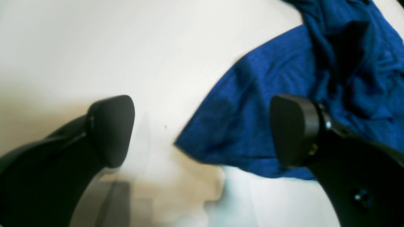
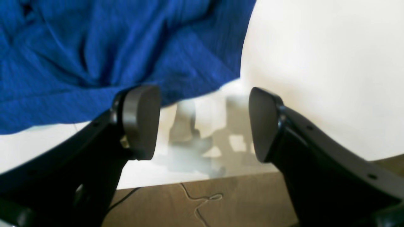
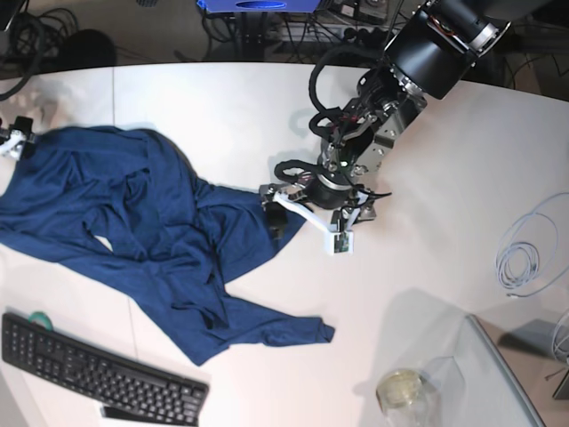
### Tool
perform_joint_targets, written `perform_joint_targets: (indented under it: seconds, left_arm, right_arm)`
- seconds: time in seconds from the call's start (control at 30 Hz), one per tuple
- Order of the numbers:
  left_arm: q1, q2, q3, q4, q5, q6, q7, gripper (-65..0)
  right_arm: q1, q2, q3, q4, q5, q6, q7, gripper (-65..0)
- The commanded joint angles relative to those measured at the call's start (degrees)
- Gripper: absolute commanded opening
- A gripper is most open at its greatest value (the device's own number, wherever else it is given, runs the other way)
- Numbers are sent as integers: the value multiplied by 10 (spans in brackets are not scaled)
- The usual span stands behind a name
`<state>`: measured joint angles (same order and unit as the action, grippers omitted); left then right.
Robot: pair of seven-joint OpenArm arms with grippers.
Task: Layout the t-shirt on the table in an organized manner, then fold the t-shirt properly
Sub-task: 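Grasp the shirt edge with the left gripper and pull it away from the right gripper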
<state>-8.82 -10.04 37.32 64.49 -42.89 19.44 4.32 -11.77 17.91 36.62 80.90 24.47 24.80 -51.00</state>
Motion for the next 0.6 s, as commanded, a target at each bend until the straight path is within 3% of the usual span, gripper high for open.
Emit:
perform_joint_targets:
  seconds: [0.0, 0.17, 0.27, 0.37, 0.47, 0.53, 0.57]
  left_arm:
    - [-9, 0, -1, -5, 2, -1, -9, 0]
    - [-12, 7, 3, -32, 2, -59, -4, 0]
    - [-12, 10, 10, -40, 2, -68, 28, 0]
    - [-12, 20, 6, -57, 2, -68, 38, -179]
    - [-12, 16, 5, -62, 2, -68, 39, -446]
    - [-12, 6, 5, -61, 0, -66, 39, -650]
    - [-12, 2, 4, -58, -1, -66, 39, -650]
  right_arm:
    - [5, 12, 4, 10, 5, 0, 8, -245]
    - [5, 12, 6, 10, 5, 0, 8, -245]
    - [6, 12, 7, 10, 5, 0, 9, -245]
    - [6, 10, 27, 10, 5, 0, 19, -243]
    - [23, -23, 100, 5, 5, 0, 26, -230]
    - [33, -31, 124, -3, 5, 0, 14, -185]
    - [41, -31, 124, -13, 5, 0, 14, -167]
